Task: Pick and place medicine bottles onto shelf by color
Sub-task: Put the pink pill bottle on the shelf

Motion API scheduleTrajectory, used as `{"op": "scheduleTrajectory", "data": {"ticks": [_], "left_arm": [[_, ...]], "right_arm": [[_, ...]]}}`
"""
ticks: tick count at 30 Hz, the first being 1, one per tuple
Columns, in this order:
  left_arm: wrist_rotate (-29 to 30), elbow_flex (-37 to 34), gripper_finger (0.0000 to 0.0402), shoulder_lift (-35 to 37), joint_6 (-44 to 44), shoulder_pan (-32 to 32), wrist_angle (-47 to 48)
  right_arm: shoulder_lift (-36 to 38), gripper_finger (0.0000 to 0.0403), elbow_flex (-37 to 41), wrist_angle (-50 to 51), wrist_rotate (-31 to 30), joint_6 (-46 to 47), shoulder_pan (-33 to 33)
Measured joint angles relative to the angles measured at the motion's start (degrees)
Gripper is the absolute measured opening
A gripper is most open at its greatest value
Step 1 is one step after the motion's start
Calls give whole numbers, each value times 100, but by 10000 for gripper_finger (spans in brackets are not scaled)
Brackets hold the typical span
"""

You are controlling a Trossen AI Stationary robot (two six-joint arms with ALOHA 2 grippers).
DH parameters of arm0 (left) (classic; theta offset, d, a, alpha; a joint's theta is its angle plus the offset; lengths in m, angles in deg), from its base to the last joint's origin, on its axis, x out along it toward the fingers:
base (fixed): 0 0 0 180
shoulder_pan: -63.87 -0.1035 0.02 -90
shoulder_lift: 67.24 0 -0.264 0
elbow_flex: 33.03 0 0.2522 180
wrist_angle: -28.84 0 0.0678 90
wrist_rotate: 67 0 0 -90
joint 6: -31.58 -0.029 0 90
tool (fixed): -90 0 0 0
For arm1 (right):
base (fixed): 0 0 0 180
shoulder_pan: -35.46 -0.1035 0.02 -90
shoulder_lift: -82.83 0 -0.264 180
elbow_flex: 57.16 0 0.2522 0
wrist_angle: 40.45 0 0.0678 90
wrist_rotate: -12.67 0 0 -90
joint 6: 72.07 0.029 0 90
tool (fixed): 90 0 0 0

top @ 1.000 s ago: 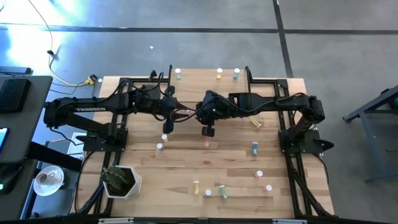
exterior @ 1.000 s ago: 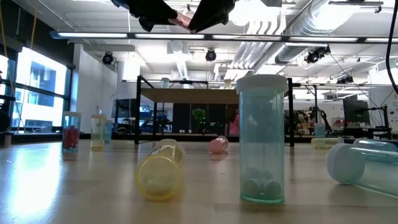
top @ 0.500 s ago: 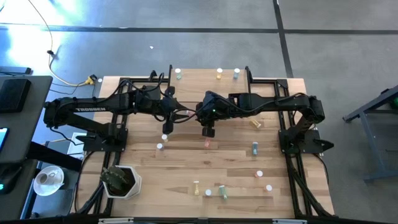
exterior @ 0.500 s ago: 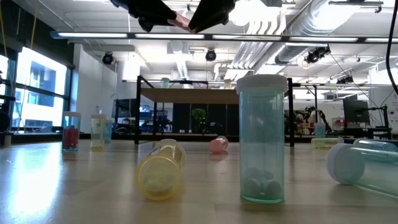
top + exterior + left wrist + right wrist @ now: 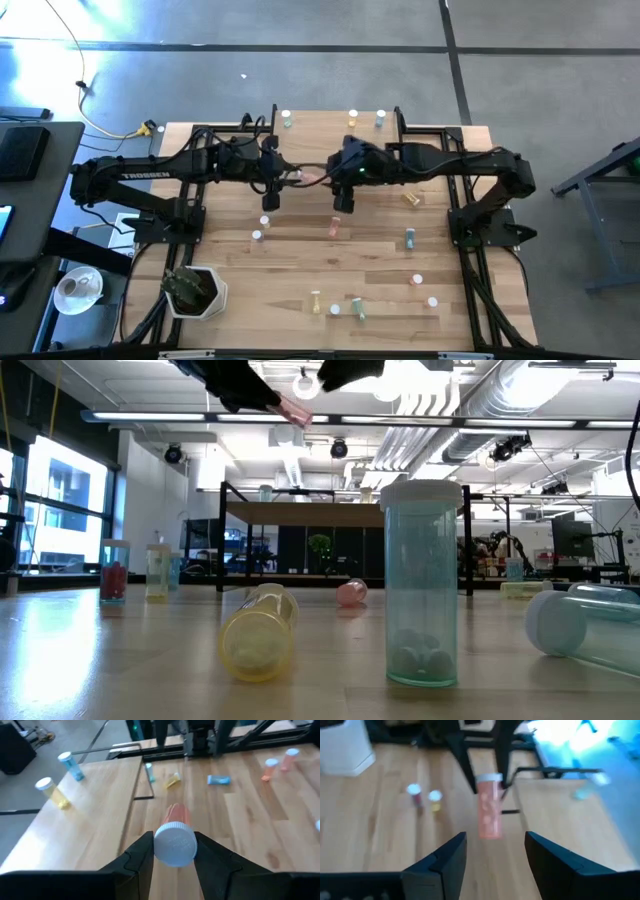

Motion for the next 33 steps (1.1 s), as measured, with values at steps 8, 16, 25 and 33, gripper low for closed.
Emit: {"op": "scheduleTrajectory", "data": {"ticks": [8,16,25,33], "left_arm": [[133,930,113,-129,-389,-741,407],[277,2999,113,-1078,-907,-1646,1771],[267,5462,113,-2544,-910,-2310,3678],[130,6366,113,-3480,-910,-2445,4554]], "right_arm": [[554,193,-2,487,-1217,-166,0],[873,193,-4,856,-1339,118,247],[829,193,-2,1670,-1317,530,711],[836,193,-2,1685,-1246,696,935]]}}
